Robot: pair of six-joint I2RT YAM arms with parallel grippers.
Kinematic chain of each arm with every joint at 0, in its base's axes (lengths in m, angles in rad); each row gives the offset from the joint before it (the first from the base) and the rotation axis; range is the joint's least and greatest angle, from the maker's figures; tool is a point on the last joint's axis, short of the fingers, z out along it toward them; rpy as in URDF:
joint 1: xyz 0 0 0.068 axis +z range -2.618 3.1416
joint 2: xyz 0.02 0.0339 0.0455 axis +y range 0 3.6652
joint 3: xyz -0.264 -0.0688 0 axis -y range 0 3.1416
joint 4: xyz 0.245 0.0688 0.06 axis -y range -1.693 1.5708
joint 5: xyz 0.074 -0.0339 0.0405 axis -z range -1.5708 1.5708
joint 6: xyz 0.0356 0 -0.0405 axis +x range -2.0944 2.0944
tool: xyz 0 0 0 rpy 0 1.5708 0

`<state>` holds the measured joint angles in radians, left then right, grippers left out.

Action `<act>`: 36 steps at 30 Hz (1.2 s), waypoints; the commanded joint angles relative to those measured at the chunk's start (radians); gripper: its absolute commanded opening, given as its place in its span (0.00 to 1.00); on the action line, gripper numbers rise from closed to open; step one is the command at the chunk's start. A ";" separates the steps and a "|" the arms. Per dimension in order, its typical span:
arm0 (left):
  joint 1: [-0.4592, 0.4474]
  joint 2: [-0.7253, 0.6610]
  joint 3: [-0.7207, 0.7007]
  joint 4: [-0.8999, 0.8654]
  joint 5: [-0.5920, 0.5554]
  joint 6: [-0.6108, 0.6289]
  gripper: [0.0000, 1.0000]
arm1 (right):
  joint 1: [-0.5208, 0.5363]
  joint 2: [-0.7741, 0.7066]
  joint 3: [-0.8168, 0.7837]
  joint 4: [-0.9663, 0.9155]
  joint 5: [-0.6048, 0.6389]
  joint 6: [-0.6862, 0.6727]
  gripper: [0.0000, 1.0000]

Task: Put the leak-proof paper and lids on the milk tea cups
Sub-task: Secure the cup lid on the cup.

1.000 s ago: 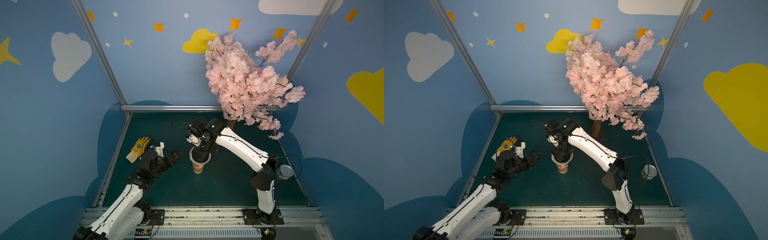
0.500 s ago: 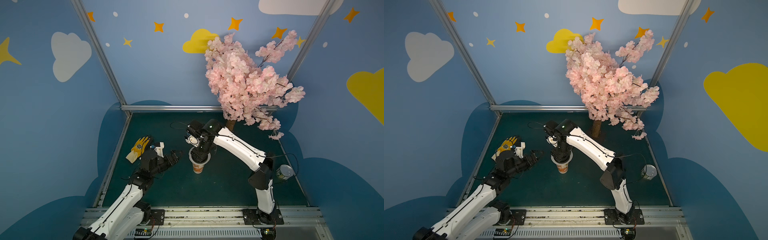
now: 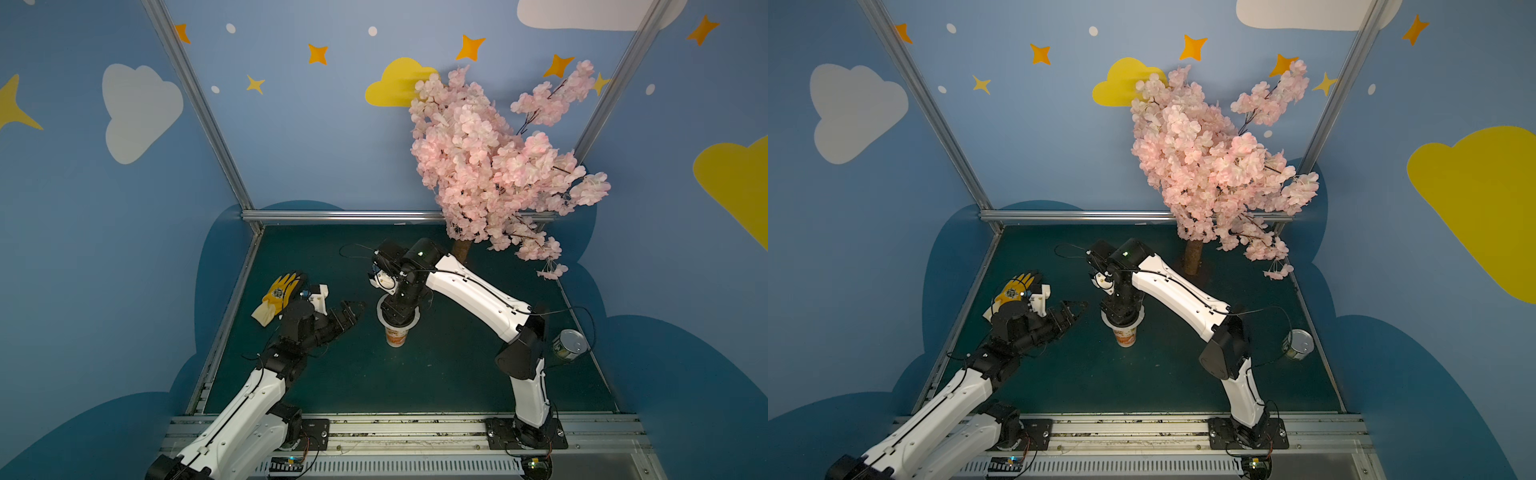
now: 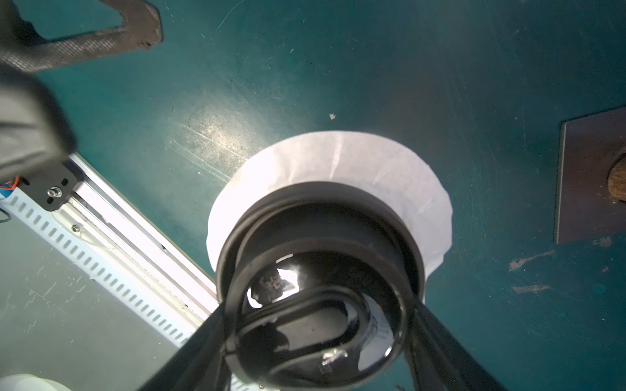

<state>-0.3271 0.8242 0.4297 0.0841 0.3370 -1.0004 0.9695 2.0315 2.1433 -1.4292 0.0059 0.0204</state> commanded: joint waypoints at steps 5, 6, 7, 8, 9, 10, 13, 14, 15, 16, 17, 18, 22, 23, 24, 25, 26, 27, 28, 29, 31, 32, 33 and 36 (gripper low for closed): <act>0.003 0.005 -0.003 0.011 0.033 0.004 0.97 | 0.009 0.059 -0.011 0.001 -0.050 -0.011 0.73; 0.004 0.011 -0.003 0.020 0.041 -0.001 0.97 | 0.010 0.060 -0.016 0.004 -0.054 -0.010 0.73; 0.005 0.016 -0.003 0.029 0.054 -0.005 0.97 | 0.010 0.061 -0.021 0.008 -0.058 -0.013 0.73; 0.004 0.024 -0.004 0.040 0.065 -0.011 0.97 | 0.009 0.064 -0.026 0.012 -0.060 -0.013 0.73; 0.005 0.031 -0.004 0.052 0.074 -0.017 0.97 | 0.009 0.066 -0.030 0.015 -0.061 -0.013 0.73; 0.003 0.037 -0.006 0.065 0.084 -0.021 0.97 | 0.010 0.068 -0.034 0.018 -0.061 -0.014 0.73; -0.002 0.052 -0.006 0.088 0.106 -0.033 0.97 | 0.009 0.080 -0.038 0.019 -0.064 -0.014 0.73; -0.003 0.057 -0.004 0.089 0.113 -0.035 0.97 | 0.010 0.081 -0.040 0.020 -0.064 -0.016 0.72; -0.005 0.061 -0.001 0.092 0.120 -0.036 0.97 | 0.009 0.082 -0.047 0.023 -0.061 -0.016 0.73; -0.011 0.068 -0.002 0.102 0.123 -0.040 0.97 | 0.009 0.085 -0.049 0.024 -0.057 -0.016 0.73; -0.016 0.076 -0.003 0.113 0.128 -0.046 0.96 | 0.009 0.089 -0.053 0.023 -0.052 -0.017 0.73; -0.024 0.086 -0.004 0.128 0.128 -0.052 0.96 | 0.009 0.091 -0.056 0.022 -0.044 -0.017 0.73; -0.057 0.138 -0.003 0.179 0.128 -0.066 0.92 | 0.010 0.101 -0.069 0.011 -0.018 -0.016 0.72; -0.065 0.149 -0.001 0.191 0.128 -0.068 0.90 | 0.011 0.099 -0.074 0.012 -0.018 -0.014 0.72; -0.074 0.161 0.001 0.200 0.129 -0.070 0.88 | 0.011 0.095 -0.083 0.014 -0.021 -0.015 0.72; -0.080 0.173 0.004 0.208 0.129 -0.070 0.87 | 0.011 0.090 -0.094 0.019 -0.027 -0.013 0.72; -0.084 0.182 0.006 0.214 0.128 -0.070 0.87 | 0.011 0.085 -0.103 0.022 -0.034 -0.013 0.72; -0.089 0.191 0.009 0.216 0.128 -0.070 0.86 | 0.011 0.079 -0.116 0.030 -0.044 -0.012 0.72; -0.091 0.199 0.010 0.223 0.129 -0.070 0.84 | 0.011 0.073 -0.128 0.037 -0.056 -0.012 0.71; -0.093 0.206 0.011 0.228 0.128 -0.071 0.84 | 0.011 0.066 -0.140 0.044 -0.065 -0.010 0.71; -0.096 0.216 0.012 0.235 0.131 -0.072 0.83 | 0.011 0.058 -0.158 0.054 -0.076 -0.008 0.71; -0.098 0.220 0.014 0.239 0.131 -0.072 0.83 | 0.011 0.055 -0.166 0.058 -0.077 -0.008 0.71; -0.100 0.223 0.016 0.237 0.130 -0.069 0.83 | 0.009 0.055 -0.172 0.061 -0.079 -0.007 0.71; -0.103 0.235 0.017 0.232 0.127 -0.067 0.82 | 0.009 0.053 -0.178 0.065 -0.091 -0.008 0.70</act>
<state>-0.4263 1.0515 0.4297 0.2932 0.4538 -1.0740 0.9695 1.9900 2.0434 -1.3388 -0.0063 0.0177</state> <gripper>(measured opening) 0.820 0.707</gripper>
